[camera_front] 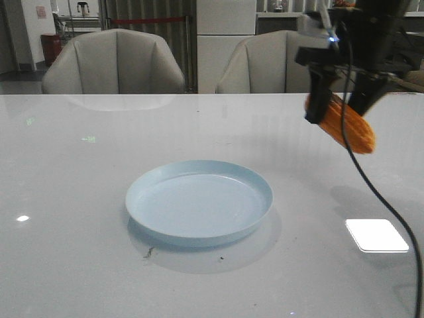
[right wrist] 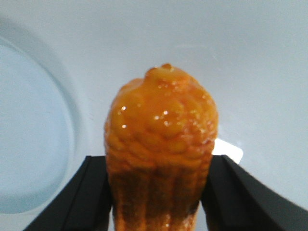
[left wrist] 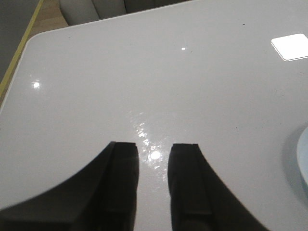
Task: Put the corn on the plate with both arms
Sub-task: 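Carry the corn with the right gripper over the plate, then lower the corn onto the plate and open the right gripper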
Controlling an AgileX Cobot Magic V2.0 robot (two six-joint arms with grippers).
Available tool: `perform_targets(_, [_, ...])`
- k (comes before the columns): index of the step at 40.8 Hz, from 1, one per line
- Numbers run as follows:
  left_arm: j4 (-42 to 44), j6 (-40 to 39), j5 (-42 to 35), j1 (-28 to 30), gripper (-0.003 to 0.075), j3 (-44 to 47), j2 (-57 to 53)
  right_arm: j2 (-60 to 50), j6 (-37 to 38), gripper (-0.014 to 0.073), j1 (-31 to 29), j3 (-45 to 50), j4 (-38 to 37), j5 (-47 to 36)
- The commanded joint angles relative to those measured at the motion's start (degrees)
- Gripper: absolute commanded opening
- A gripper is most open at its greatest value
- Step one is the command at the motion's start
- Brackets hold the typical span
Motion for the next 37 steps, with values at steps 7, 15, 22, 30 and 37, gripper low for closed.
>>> perform_targets(7, [-0.4,-0.7,-4.6,-0.1,0.0257,-2.1,-0.7,-3.5,-1.0,0.0069,10.9,-7.9,1.8,2.7])
perform_targets(15, [-0.4,-0.7,-4.6,-0.1,0.0257,-2.1,-0.7,-1.4,-1.0,0.0069,16.8,-7.9,3.3,2.9])
perform_targets(22, [-0.4,-0.7,-4.6,-0.1,0.0257,-2.1,-0.7,2.5,-0.6,0.0079,19.0,-7.9,5.6,0.8])
perform_targets(30, [-0.4,-0.7,-4.6,-0.1,0.0257,-2.1,-0.7,5.4,0.2,0.0314,19.0,-7.9,8.3,0.6])
perform_targets(37, [-0.4,-0.7,-4.6,-0.1,0.0257,-2.1,-0.7,6.1,0.2,0.0559,19.0,-8.2,8.3,0.6])
